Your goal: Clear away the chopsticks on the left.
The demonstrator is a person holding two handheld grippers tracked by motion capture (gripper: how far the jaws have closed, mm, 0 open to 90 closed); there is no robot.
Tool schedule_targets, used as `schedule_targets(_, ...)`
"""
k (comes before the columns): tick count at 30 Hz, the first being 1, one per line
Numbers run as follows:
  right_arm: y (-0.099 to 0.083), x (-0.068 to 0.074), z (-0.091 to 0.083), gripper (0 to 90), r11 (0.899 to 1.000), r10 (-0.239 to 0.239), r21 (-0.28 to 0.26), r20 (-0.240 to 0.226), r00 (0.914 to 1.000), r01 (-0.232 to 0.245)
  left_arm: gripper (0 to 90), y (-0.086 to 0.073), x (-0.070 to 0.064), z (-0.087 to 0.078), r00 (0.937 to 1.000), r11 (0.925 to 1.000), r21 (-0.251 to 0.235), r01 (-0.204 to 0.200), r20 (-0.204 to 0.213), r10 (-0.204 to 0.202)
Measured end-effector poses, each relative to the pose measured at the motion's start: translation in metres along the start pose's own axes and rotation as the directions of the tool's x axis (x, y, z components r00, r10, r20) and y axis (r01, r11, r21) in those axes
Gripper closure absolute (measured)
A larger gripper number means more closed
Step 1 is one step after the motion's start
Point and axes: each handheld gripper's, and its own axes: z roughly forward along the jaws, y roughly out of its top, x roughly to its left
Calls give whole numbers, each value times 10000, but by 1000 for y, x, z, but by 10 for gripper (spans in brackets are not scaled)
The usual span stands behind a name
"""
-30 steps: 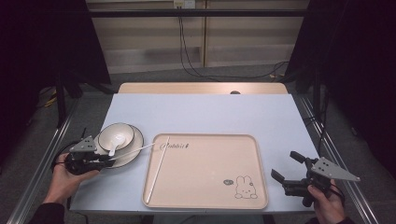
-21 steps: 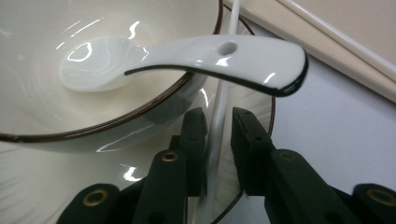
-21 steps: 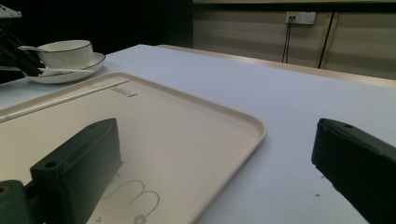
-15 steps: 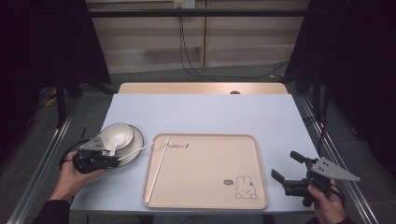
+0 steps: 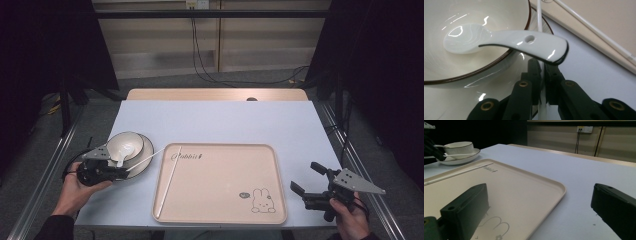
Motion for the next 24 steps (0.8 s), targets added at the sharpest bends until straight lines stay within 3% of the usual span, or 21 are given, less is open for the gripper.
schedule_targets(5,0,0,0,9,10000,2,7,1,10000,-2,847,2,-8,-3,9989,9984,-315,472,27,-471)
schedule_targets(8,0,0,0,9,10000,19,-33,-11,10000,-19,847,3,-12,-6,9977,9960,-659,606,-262,-625)
schedule_targets(10,0,0,0,9,10000,-34,-25,-5,10000,34,847,3,-16,-9,9942,9909,-940,965,-376,-1004)
schedule_targets(16,0,0,0,9,10000,-35,-31,2,10000,35,847,8,-26,-14,9931,9894,-1017,1038,-442,-1087)
schedule_targets(24,1,1,0,9,9999,99,-76,5,10000,-99,847,11,-43,-11,9868,9822,-1021,1577,-206,-1606)
